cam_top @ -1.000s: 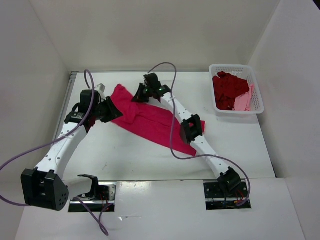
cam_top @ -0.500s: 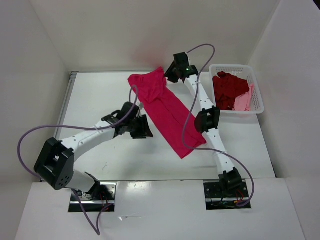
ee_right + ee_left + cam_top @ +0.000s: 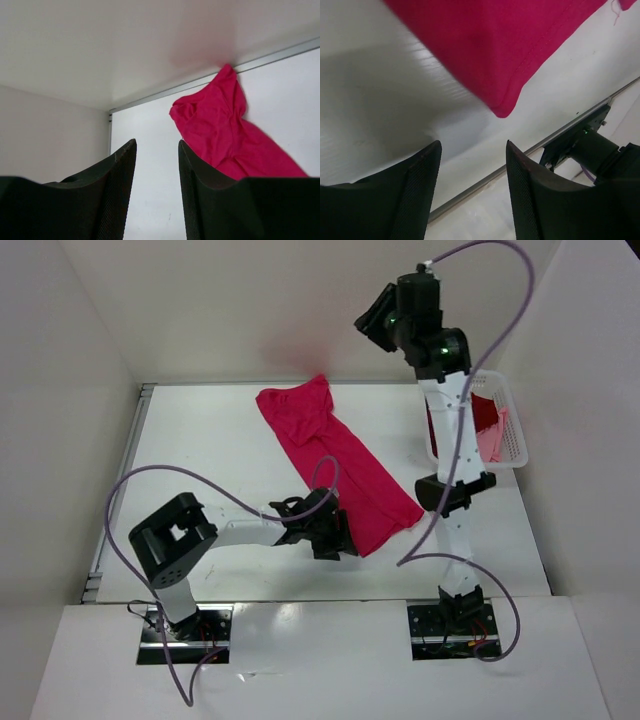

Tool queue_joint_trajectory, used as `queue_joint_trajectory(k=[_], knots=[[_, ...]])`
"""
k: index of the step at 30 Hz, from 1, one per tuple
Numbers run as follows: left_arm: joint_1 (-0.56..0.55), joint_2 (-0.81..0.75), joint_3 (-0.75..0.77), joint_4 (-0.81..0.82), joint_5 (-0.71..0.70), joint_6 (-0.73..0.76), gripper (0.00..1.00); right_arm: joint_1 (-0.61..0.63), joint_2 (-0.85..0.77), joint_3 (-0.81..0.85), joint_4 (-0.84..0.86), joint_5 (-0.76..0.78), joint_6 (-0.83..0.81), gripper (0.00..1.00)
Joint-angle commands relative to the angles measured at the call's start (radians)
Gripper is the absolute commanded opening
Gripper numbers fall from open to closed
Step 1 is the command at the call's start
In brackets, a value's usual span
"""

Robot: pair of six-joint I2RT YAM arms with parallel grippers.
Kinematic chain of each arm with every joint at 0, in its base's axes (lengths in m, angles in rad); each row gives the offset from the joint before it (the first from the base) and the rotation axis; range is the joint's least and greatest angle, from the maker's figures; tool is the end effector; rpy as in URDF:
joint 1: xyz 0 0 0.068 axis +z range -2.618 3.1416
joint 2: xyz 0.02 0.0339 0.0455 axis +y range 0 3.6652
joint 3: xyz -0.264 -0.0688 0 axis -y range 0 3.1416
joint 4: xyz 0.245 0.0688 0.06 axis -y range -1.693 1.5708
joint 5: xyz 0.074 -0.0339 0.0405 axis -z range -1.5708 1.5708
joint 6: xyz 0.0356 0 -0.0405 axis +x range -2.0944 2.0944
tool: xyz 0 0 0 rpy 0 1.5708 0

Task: Fold and stack the t-shirts
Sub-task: Rotate the tshirt 80 degrees

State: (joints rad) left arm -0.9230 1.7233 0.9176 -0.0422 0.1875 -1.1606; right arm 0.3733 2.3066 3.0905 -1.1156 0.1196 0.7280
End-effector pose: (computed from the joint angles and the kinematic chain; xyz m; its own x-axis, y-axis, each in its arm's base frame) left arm 0.2030 -0.2792 0.1575 -0.9671 -0.2150 -0.1356 -0.0729 0.7456 -0.6624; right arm 0.4035 0.1535 0.4891 -0.3974 0.5538 -0.7317 0.0099 0.7999 0.6001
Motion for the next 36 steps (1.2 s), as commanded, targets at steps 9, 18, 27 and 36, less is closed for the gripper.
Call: queue_joint_trajectory(k=[9,18,27,36], knots=[[-0.013,0.147,0.118,0.110,-0.099,-0.152,0.41,-0.143,-0.874,-1.236,0.514,-0.195,0.056,0.49],[-0.033,0.196,0.172,0.038,-0.071,-0.119,0.10,-0.143,-0.993,-1.495,0.481,-0.262,0.014,0.49],[0.142,-0.224,-0.112,-0.229,0.068,0.100,0.03,-0.085,-1.096,-1.961,0.582,-0.285,0.091,0.49],[0.315,-0.516,-0.397,-0.476,0.305,0.187,0.46,0.191,-1.138,-2.233,0.646,-0.198,0.232,0.49]])
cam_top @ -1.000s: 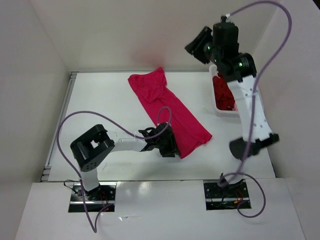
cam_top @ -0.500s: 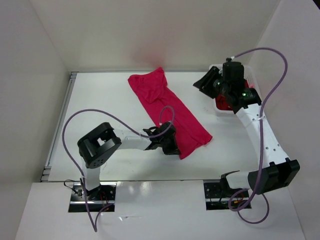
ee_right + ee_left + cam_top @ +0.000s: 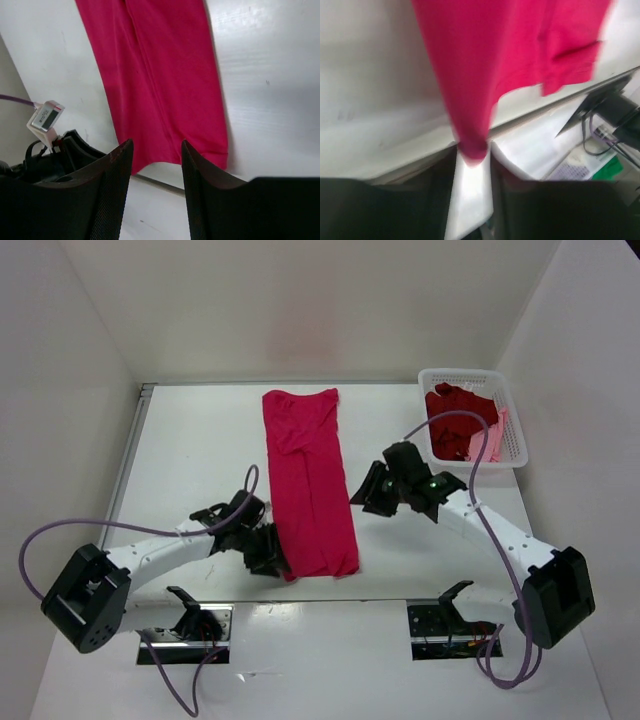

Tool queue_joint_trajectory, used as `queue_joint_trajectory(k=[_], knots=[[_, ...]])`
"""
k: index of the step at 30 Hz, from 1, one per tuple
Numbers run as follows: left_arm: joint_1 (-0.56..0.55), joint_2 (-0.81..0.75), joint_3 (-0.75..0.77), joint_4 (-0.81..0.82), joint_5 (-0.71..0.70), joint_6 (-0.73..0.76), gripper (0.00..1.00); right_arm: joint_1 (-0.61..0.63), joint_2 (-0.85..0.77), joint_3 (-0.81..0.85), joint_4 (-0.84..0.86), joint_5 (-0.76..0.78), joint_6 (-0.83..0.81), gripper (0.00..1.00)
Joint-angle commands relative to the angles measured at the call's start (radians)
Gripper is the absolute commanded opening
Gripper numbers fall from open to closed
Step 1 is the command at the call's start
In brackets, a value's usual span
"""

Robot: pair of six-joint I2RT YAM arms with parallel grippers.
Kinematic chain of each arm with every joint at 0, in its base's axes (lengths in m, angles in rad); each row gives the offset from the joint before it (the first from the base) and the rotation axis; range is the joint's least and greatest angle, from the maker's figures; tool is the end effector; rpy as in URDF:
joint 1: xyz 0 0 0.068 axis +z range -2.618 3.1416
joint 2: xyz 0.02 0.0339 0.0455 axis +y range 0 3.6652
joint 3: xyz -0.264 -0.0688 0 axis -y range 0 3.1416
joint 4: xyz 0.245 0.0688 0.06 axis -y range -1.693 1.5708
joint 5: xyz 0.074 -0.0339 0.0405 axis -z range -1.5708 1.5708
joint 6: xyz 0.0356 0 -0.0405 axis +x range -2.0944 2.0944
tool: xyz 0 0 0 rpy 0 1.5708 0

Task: Fold and stack the t-shirts
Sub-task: Rotate the tshirt 80 degrees, then grab the bottom of the folded rectangular tshirt with both arms

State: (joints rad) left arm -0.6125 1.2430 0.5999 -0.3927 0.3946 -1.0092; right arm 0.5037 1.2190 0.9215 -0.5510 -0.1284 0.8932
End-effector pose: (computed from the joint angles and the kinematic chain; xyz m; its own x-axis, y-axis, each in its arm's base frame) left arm 0.1734 -0.1386 0.1726 -0.9598 -0.2806 0.0084 -0.2277 0.7609 -0.6077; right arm 0.2195 0.1262 0.2649 -0.8427 0.4178 -0.3396 0.1654 0.8011 0.5753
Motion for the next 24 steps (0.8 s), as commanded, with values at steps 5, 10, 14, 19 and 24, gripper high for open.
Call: queue_joint_trajectory(k=[5,10,14,19,24], knots=[[0.017,-0.069,-0.060,-0.147,0.032,0.057,0.70,0.082,-0.148,-0.220,0.072,0.064,0.125,0.49],[0.017,-0.070,-0.112,-0.075,0.032,0.018,0.70,0.140,-0.202,-0.368,0.105,0.004,0.200,0.35],[0.017,-0.102,-0.124,-0.029,0.015,-0.008,0.67,0.206,-0.243,-0.418,0.089,0.004,0.245,0.29],[0.017,-0.111,-0.161,-0.006,0.026,-0.022,0.63,0.228,-0.224,-0.484,0.148,-0.033,0.271,0.38],[0.017,-0.111,-0.192,0.034,0.016,-0.058,0.59,0.237,-0.153,-0.495,0.226,-0.033,0.262,0.44]])
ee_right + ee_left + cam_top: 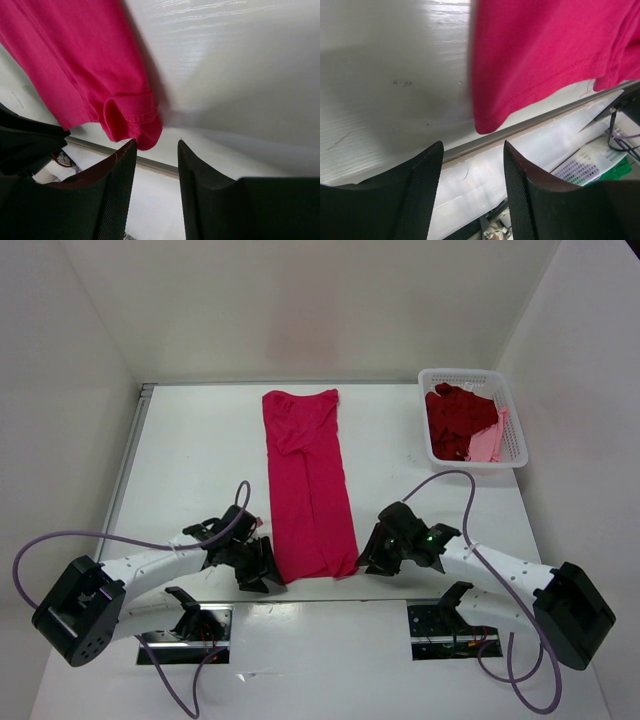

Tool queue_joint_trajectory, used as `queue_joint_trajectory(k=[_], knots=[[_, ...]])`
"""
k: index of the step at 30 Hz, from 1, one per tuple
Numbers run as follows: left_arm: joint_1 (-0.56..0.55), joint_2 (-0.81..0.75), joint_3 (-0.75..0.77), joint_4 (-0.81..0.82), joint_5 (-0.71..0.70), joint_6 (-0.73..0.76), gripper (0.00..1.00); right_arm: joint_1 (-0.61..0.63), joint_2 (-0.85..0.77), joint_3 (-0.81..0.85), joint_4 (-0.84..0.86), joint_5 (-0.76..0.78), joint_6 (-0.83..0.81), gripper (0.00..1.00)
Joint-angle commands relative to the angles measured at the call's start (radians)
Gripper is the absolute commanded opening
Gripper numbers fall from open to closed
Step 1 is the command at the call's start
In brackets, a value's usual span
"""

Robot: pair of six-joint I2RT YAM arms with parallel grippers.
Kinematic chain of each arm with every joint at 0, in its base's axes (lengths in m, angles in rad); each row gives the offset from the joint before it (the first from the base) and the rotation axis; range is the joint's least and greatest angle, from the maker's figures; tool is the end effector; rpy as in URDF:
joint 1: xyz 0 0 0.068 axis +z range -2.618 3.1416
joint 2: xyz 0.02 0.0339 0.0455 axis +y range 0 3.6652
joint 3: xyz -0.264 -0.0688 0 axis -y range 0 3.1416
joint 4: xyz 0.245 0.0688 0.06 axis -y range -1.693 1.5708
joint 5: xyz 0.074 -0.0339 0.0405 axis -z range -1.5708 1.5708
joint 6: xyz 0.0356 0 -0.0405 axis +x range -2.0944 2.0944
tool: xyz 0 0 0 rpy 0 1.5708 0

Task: Fold and stack the t-shirts
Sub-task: Grab the bottom of the folded rectangular tshirt with both arms

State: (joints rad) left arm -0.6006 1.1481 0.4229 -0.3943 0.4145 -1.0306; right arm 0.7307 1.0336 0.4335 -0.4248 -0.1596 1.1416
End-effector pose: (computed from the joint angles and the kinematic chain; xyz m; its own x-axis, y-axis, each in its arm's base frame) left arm 0.1415 -0.1143 0.1407 -0.9497 -0.3009 0.0865 -0.2961 0.7735 -0.5604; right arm 0.1285 0.1228 0.1582 -0.9199 0.3811 -0.0925 0.2790 0.8017 0.5286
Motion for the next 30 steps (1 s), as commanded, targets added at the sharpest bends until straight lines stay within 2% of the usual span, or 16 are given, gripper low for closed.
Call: queue_joint_trajectory(k=[1,5,6,13,18,24,27,30], knots=[[0.005,-0.016,-0.015,0.044,-0.017,-0.046,0.59,0.010,0.048,-0.007,0.109,-0.001,0.014,0.46],[0.005,-0.016,-0.024,0.071,-0.028,-0.057,0.54,0.036,0.140,0.014,0.167,-0.001,-0.011,0.46],[0.005,-0.005,-0.024,0.087,-0.037,-0.057,0.50,0.045,0.167,0.028,0.167,-0.001,-0.011,0.44],[0.005,0.077,0.008,0.133,-0.060,-0.046,0.46,0.045,0.200,0.028,0.201,0.019,-0.011,0.26],[0.005,0.117,0.030,0.153,-0.060,-0.037,0.39,0.055,0.214,0.028,0.210,0.028,-0.011,0.15],[-0.008,0.173,0.083,0.114,-0.060,0.022,0.12,0.107,0.180,0.028,0.178,0.038,0.038,0.06],[-0.018,0.161,0.094,0.031,-0.028,0.064,0.05,0.199,0.180,0.051,0.149,0.038,0.078,0.03],[-0.018,0.084,0.085,-0.070,-0.008,0.092,0.02,0.268,0.162,0.092,0.086,0.049,0.113,0.02]])
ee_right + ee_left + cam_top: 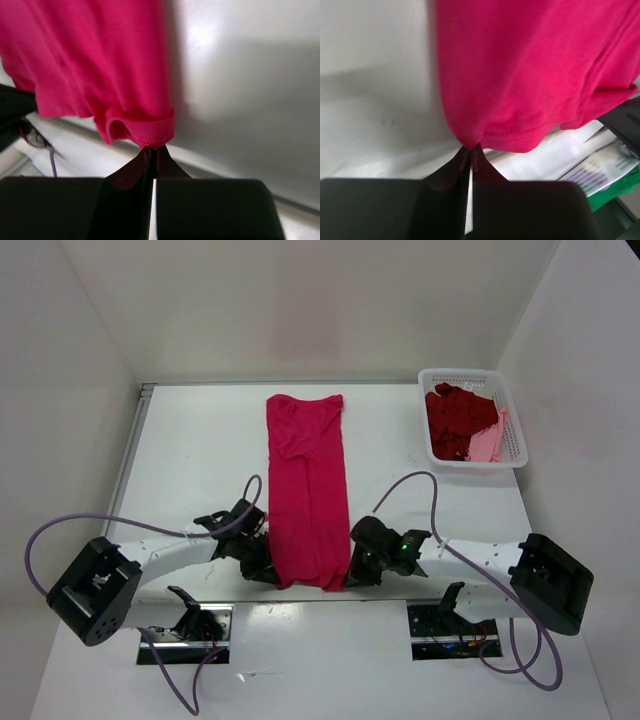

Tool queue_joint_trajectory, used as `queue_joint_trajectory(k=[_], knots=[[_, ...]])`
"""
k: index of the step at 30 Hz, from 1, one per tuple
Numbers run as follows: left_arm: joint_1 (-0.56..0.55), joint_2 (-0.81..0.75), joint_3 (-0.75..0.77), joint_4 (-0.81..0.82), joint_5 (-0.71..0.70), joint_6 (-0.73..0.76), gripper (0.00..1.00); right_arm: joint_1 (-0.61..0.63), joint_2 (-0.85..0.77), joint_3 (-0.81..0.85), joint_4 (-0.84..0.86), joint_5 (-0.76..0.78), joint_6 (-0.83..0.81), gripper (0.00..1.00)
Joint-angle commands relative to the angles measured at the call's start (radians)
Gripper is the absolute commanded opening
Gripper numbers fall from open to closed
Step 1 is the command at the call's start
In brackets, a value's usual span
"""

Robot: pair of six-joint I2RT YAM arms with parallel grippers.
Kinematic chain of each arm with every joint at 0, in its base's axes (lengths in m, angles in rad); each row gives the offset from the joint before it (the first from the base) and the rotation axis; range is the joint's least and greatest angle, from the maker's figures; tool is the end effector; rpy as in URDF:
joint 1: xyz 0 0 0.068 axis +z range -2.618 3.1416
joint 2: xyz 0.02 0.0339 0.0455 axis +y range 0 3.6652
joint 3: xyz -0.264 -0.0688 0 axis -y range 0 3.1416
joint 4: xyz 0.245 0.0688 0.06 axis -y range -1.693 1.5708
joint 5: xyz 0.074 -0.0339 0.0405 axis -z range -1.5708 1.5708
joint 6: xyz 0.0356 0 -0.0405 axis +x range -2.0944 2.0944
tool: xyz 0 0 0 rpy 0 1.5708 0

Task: Fold and stack the t-shirts
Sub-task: Grab the bottom of the folded rectangular tshirt with both arms, then fold the folded rectangular tshirt in 1/3 of the way

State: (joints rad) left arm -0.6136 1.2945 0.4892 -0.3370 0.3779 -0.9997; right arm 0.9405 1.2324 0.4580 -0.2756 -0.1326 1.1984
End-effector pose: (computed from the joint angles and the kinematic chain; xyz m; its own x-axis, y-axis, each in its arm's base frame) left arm 0.1604 -0.1291 0.1350 -0.9577 -0.2819 0.0578 -0.2686 0.8037 -0.5310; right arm 0.1163 0.1674 0.1393 -0.9680 0.2397 -0.0742 0.1707 0.8459 0.5052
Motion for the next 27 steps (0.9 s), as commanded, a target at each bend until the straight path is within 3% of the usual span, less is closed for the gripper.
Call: queue_joint_trajectory(k=[1,6,13,18,22,27], knots=[[-0.005,-0.063,0.019,-0.176,0.038,0.073,0.02,0.058,-0.053,0.080,-0.089,0.034,0.056,0.01],[-0.005,-0.060,0.194,-0.275,0.012,0.137,0.00,-0.009,-0.111,0.211,-0.261,0.114,-0.046,0.01],[-0.005,0.009,0.367,-0.352,-0.086,0.205,0.00,-0.201,-0.031,0.378,-0.275,0.114,-0.232,0.01],[0.089,0.080,0.506,-0.335,-0.135,0.249,0.00,-0.310,0.136,0.524,-0.249,0.085,-0.348,0.01],[0.242,0.170,0.570,-0.264,-0.146,0.297,0.00,-0.382,0.242,0.660,-0.229,0.085,-0.407,0.01],[0.297,0.314,0.684,-0.223,-0.169,0.345,0.00,-0.442,0.407,0.757,-0.182,0.082,-0.453,0.01]])
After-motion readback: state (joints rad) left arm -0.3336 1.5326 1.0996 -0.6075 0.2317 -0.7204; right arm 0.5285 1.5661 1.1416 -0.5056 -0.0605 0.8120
